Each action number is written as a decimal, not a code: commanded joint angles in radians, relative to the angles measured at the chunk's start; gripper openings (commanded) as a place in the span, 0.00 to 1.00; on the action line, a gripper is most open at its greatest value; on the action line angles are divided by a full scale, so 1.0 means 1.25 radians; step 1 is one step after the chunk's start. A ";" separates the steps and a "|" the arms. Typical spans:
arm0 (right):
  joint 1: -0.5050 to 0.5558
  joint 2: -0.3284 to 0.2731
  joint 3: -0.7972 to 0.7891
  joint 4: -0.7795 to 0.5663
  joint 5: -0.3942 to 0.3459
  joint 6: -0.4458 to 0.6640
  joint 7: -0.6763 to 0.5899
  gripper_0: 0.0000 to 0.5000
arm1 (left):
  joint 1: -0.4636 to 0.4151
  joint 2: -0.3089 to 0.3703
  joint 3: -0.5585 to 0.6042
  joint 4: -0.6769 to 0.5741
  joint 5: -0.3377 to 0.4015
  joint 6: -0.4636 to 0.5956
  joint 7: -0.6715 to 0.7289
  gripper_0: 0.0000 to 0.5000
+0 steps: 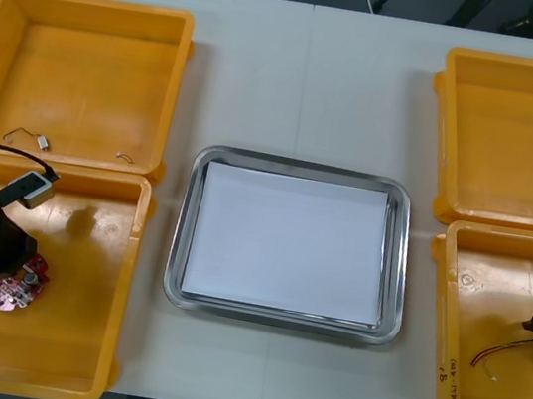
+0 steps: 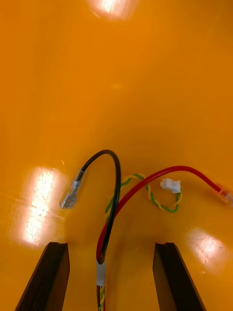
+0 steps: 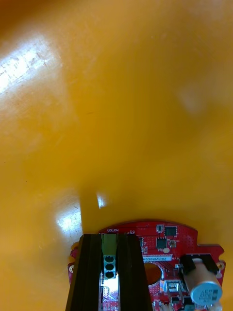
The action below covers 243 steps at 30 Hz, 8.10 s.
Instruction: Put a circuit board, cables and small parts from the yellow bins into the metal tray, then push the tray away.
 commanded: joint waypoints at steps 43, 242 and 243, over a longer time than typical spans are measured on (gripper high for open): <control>-0.069 -0.036 -0.111 -0.142 0.020 0.244 -0.015 0.00 | -0.136 0.026 0.137 -0.354 0.141 0.243 0.614 0.00; -0.687 -0.156 0.926 -0.074 -0.125 0.175 1.187 0.00 | -0.516 0.052 0.057 0.173 -0.041 0.162 0.620 1.00; -0.685 -0.156 0.930 -0.069 -0.122 0.165 1.187 0.00 | -0.516 0.055 0.057 0.183 -0.042 0.158 0.609 1.00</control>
